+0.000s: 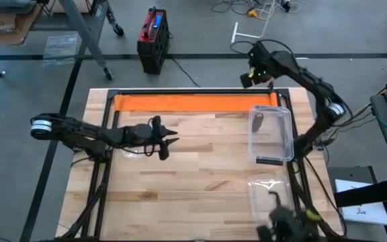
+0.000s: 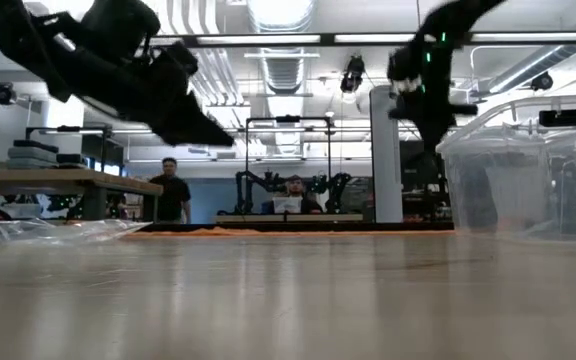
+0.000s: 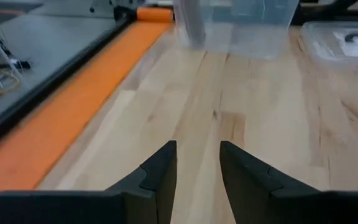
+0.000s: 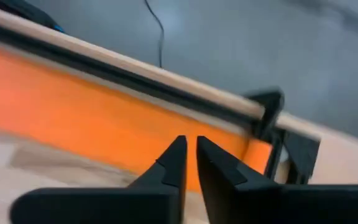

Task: Roll bandage
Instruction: Roll the orange bandage

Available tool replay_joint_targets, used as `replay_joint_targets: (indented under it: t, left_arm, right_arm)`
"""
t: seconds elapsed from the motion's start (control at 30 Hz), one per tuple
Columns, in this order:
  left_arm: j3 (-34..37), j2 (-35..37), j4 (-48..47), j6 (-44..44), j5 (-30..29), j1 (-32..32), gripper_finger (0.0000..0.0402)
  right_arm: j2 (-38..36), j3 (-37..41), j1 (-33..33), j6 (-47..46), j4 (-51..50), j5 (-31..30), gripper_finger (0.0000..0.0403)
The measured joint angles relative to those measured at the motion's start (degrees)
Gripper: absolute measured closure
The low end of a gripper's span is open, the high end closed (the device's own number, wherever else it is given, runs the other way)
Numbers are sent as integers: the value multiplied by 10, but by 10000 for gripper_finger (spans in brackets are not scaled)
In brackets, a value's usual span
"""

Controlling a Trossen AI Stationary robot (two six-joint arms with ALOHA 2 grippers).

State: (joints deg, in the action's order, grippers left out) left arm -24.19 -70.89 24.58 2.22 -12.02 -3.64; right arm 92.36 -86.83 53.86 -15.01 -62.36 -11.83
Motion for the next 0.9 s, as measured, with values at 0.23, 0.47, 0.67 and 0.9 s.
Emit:
replay_joint_targets:
  t: [0.23,0.47,0.67,0.9]
  left_arm:
    - [-82,9,-51,-11,36,1,287]
    - [-153,-7,-156,-36,36,2,287]
    - [-171,-24,-156,-33,36,2,287]
    - [-158,-28,-158,-31,37,2,287]
  right_arm:
    - [118,1,120,5,-38,7,266]
    - [175,-33,153,22,-41,15,213]
    - [197,-57,159,22,-67,13,211]
    - [196,-57,159,22,-70,15,210]
